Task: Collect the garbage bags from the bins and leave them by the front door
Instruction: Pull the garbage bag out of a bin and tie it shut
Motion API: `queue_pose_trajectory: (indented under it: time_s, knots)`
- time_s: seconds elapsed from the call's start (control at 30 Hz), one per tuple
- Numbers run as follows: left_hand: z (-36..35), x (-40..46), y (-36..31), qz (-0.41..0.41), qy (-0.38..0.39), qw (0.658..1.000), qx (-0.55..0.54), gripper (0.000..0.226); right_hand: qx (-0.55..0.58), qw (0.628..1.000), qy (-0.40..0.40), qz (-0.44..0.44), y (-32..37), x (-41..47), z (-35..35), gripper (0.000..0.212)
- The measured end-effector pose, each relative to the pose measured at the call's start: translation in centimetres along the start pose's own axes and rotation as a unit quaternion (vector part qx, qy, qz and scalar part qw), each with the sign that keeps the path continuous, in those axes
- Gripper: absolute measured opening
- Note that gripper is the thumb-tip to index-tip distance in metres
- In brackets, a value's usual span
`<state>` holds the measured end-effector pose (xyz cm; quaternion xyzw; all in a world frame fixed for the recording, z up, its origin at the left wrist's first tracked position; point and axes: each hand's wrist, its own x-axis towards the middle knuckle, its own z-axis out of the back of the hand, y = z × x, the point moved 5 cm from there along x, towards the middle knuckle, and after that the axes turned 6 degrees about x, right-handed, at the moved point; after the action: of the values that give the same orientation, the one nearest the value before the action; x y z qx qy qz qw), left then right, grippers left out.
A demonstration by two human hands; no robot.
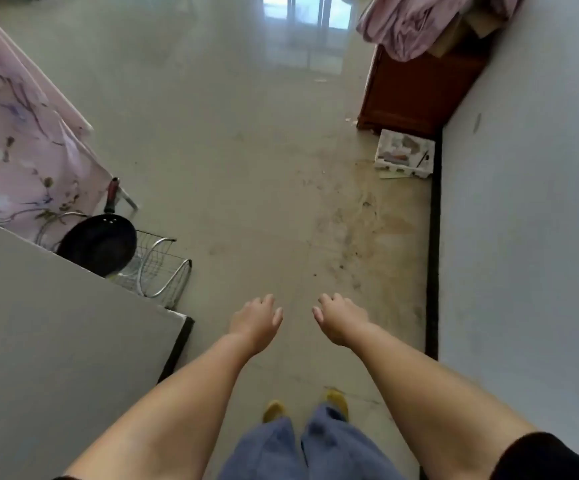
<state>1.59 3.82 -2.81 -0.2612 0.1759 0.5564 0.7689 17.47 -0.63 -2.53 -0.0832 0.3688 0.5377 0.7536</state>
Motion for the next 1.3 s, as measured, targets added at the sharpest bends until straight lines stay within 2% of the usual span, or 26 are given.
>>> queue_pose_trajectory:
  time_s: [0.2,0.37,0.83,1.03,1.3]
  knots:
    - [0.6,3.5,0.2,-0.022,0.052,0.998,0.023,0.043,-0.011,0.999,0.035,-0.033,-0.9,3.4,1.6,0.046]
    - [3.5,8.6,-1.2,-0.029,0.056,0.997,0.038,0.042,-0.022,0.998,0.037,-0.041,-1.7,8.4,5.6,0.049]
    - [18.8,28.2,-7.0,0.029,0.015,0.999,-0.014,0.043,-0.105,0.994,0.028,0.032,-3.1,28.0,27.5,0.047]
    - [25.0,36.4,-3.6,0.068,-0.006,0.996,-0.051,0.042,-0.170,0.980,0.042,0.090,2.8,36.9,33.4,0.046]
    - [36.1,47.6,6.9,0.101,-0.021,0.994,-0.044,0.044,-0.182,0.975,0.030,0.120,16.1,50.7,41.4,0.046]
